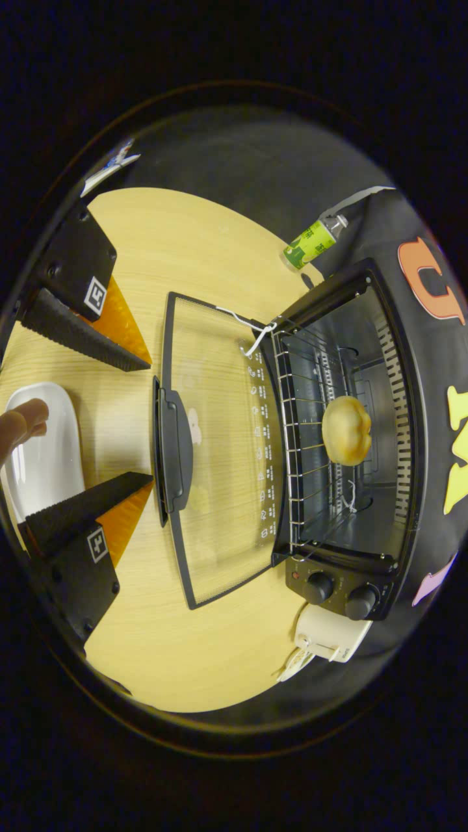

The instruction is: Open the toaster oven, put the food inside, and close the toaster oven door.

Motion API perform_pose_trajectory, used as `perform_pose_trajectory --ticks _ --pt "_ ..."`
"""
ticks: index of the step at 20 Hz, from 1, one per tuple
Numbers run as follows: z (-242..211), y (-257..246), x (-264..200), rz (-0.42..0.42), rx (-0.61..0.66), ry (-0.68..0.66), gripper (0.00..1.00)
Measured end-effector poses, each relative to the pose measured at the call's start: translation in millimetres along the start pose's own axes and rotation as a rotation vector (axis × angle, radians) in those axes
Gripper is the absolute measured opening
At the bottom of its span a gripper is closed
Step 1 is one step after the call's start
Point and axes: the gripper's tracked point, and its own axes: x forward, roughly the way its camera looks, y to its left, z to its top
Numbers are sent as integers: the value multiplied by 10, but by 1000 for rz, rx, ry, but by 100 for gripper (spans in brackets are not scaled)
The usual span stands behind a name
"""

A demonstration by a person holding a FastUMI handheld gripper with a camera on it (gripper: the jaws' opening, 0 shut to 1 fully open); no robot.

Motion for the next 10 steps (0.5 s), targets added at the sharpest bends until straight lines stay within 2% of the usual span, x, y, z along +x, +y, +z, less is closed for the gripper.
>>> perform_pose_trajectory --ticks 2,4,10 --pt "32 -10 -45 -16 4 -9 100" --pt "173 -62 -115 -64 -16 -78 100" --pt "238 1 -252 -71 -26 -105 100"
